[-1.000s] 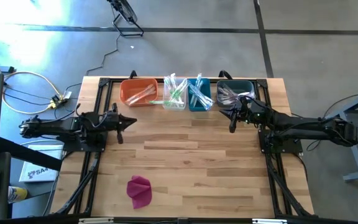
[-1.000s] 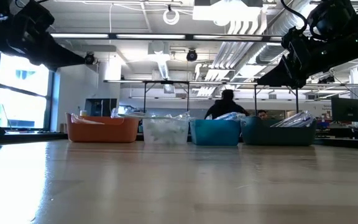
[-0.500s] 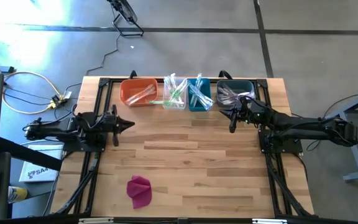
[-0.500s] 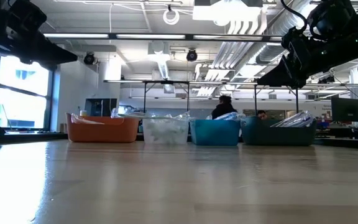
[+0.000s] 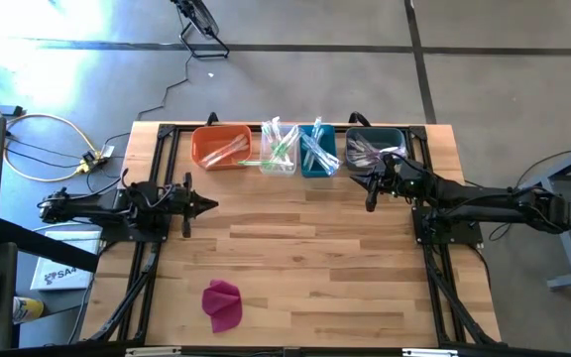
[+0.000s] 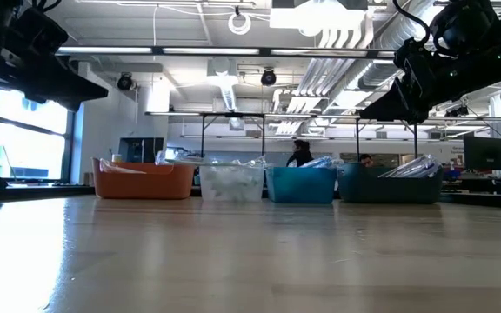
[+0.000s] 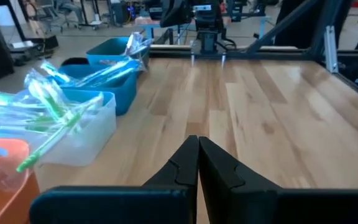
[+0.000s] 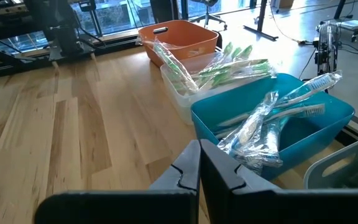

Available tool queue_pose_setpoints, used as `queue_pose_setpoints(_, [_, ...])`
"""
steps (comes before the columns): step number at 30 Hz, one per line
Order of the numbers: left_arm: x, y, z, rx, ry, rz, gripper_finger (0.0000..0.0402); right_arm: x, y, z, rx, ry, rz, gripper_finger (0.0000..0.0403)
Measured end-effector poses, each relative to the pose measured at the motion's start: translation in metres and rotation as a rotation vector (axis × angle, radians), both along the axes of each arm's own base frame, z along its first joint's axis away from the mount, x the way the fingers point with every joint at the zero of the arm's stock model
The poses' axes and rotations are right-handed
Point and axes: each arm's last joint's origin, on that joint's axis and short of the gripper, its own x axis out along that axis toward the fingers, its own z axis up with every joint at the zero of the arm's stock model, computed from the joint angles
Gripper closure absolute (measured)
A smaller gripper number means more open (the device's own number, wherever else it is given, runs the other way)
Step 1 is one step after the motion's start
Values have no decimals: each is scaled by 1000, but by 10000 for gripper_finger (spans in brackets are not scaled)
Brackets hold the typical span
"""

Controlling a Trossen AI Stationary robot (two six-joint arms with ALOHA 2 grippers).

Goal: Pick & Place Toothbrushes
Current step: Return to Home Position

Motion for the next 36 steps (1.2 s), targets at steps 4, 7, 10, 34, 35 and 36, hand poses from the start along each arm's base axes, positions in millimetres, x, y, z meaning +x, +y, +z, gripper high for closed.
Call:
queue_pose_setpoints(4, [0,0,-1,-3,10,-4,396,0,0,0,0,1,0,401])
queue_pose_setpoints(7, [-1,0,-4,-6,38,-8,396,0,0,0,1,2,0,401])
queue_pose_setpoints(10, [0,0,-4,-7,42,-15,396,0,0,0,1,2,0,401])
queue_pose_setpoints(34, [0,0,-6,-4,49,-13,396,-16,10,16,-17,-99,39,401])
queue_pose_setpoints(35, [0,0,-6,-4,49,-12,396,-18,11,17,-10,-108,28,401])
queue_pose_setpoints(36, [0,0,-6,-4,49,-11,396,-20,13,18,-9,-113,20,401])
